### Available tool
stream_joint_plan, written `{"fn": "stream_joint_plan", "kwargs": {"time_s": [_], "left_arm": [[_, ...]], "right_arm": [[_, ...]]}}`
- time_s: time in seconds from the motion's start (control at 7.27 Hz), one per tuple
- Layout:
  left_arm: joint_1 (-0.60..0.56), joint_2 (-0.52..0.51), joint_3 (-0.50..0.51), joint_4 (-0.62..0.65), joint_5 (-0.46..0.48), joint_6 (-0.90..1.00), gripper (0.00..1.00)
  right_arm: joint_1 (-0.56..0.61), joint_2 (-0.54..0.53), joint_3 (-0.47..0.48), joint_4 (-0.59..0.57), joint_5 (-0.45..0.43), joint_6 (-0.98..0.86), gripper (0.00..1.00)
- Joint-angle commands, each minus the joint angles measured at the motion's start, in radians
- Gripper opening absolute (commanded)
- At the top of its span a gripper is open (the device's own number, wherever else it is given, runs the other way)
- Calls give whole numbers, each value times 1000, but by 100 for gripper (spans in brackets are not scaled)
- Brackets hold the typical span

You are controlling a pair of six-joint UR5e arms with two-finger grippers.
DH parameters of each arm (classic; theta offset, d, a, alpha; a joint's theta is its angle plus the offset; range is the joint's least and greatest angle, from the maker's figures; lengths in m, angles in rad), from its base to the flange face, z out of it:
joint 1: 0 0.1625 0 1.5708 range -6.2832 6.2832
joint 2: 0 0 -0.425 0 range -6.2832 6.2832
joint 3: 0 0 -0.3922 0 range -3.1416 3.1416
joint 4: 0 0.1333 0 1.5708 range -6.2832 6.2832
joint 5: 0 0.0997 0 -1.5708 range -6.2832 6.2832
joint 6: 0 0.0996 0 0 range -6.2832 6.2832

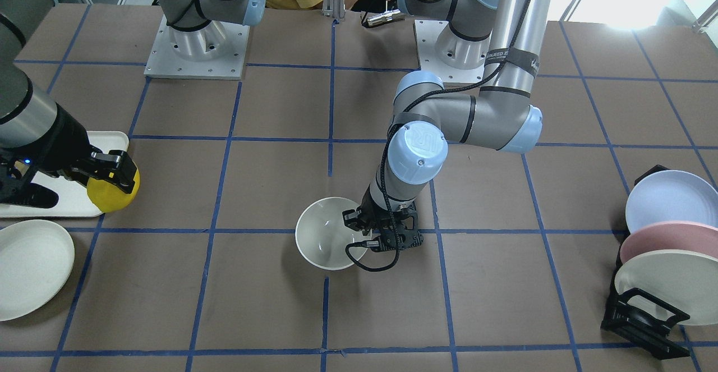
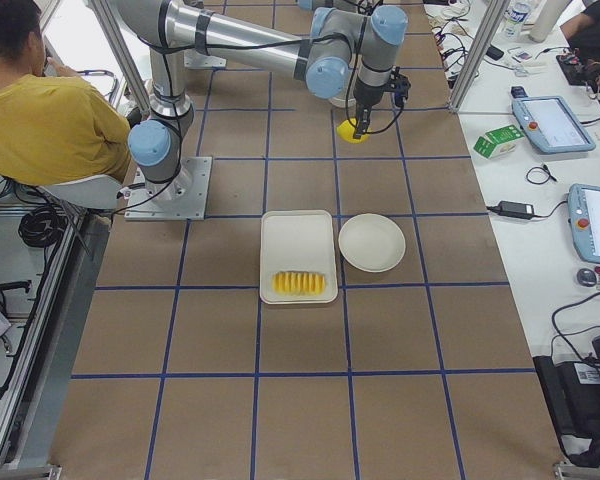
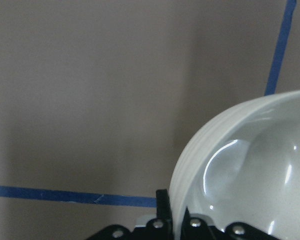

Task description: Place bowl and put lemon in it

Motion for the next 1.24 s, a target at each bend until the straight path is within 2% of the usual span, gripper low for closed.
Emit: {"fn": "stream_joint_plan", "kwargs": {"time_s": [0.0,0.14,0.28,0.41,0.55,0.69,0.83,1.1], "left_arm": [[-15,-12,-4,2,7,4,63],[0,18,1,-4,5,21,100],[20,50,18,-54,7,58,100],[52,99,57,-168,29,133,100],[92,144,137,-341,130,263,100],[133,187,213,-520,161,366,100],[177,243,232,-600,183,440,100],[283,346,254,-638,194,573,100]], "right_arm": [[54,-16,10,6,9,27,0],[97,-16,11,7,7,77,0],[134,-7,13,-6,7,155,0],[145,-4,13,-8,12,168,0],[154,-5,14,-8,22,169,0],[172,-4,23,-10,25,187,0],[194,-4,43,-20,31,245,0],[244,16,63,-118,47,353,0]]}}
